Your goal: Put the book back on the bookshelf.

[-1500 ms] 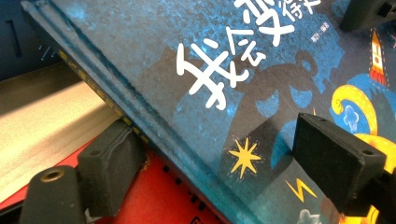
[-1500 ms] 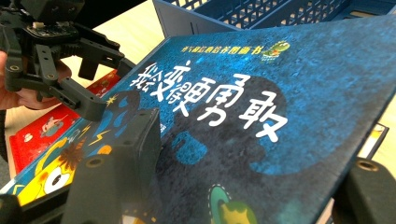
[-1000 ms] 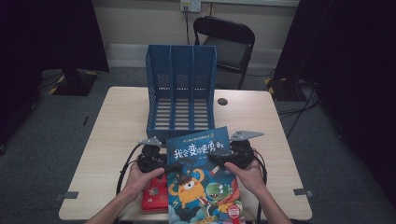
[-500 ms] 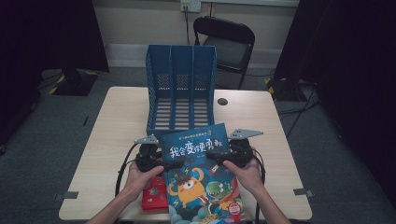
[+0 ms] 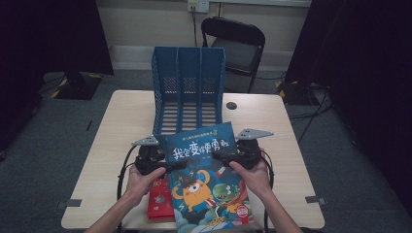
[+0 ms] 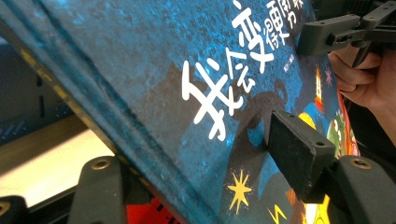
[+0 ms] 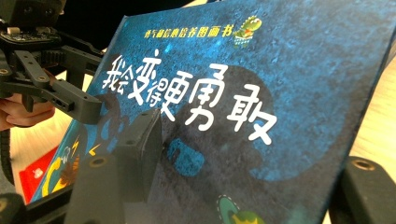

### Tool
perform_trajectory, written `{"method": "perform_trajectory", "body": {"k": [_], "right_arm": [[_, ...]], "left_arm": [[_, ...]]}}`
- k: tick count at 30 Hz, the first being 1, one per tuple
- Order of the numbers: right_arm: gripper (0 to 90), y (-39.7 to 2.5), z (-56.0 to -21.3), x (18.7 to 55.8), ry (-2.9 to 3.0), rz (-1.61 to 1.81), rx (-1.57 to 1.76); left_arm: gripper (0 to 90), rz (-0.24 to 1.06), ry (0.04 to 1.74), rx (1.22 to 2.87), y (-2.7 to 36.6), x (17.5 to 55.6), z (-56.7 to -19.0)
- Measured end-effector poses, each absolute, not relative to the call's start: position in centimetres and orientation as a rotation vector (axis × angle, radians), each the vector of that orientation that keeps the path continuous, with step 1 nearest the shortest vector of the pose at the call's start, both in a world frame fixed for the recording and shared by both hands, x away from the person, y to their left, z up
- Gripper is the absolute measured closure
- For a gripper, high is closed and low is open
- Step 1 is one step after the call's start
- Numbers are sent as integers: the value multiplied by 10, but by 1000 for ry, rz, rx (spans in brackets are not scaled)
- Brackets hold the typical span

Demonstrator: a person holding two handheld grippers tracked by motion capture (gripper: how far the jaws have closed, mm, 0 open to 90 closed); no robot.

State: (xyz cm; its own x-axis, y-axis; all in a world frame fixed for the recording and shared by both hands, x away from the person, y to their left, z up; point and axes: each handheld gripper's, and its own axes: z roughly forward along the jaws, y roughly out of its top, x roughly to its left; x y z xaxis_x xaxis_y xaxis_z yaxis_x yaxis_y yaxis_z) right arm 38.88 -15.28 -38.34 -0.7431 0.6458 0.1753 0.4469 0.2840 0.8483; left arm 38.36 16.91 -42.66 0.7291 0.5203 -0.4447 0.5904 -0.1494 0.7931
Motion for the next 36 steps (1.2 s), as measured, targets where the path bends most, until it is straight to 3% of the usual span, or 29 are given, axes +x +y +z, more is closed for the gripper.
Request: {"method": "perform_trajectory", "body": {"k": [36], "right_arm": [[360, -144, -330, 399, 2175, 1548, 949]], "left_arm": [[534, 125, 813, 1642, 184, 393, -351]]}}
